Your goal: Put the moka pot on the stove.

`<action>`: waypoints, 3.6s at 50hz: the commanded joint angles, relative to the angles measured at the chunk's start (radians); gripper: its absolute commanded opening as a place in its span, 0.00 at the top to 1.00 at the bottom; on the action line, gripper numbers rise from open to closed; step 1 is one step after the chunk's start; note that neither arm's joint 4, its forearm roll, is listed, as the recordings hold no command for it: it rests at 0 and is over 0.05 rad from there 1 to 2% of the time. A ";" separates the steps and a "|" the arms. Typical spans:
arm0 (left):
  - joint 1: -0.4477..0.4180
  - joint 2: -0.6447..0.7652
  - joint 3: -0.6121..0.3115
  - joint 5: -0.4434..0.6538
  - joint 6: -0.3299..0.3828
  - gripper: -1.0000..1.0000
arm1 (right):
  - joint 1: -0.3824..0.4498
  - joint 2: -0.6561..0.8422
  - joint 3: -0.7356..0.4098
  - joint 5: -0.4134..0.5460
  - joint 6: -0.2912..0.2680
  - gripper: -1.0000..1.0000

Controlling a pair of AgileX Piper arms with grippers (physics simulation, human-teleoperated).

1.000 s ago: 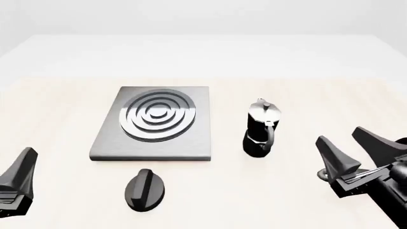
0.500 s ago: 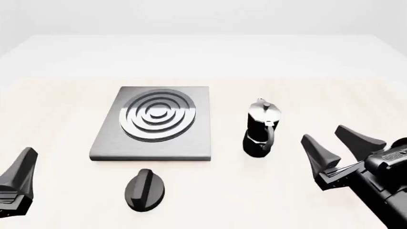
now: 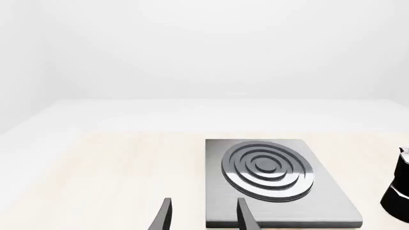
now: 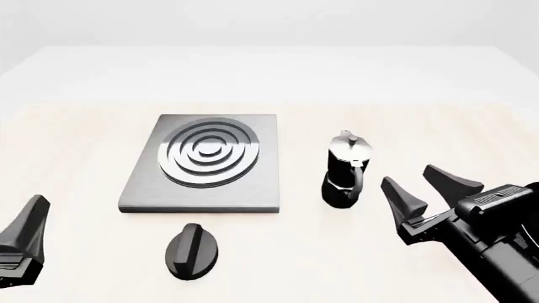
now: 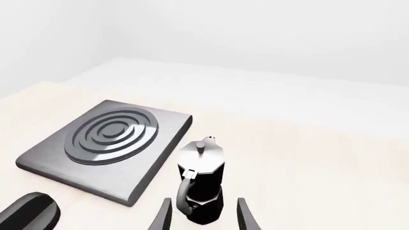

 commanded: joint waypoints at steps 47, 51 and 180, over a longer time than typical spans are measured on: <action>0.000 0.000 0.000 0.000 0.000 0.00 | 0.031 0.365 -0.086 -0.230 0.016 0.00; 0.000 0.000 0.000 0.000 0.000 0.00 | 0.033 0.373 -0.089 -0.231 0.018 0.00; 0.000 0.000 0.000 0.000 0.000 0.00 | 0.112 0.366 -0.142 -0.211 -0.075 1.00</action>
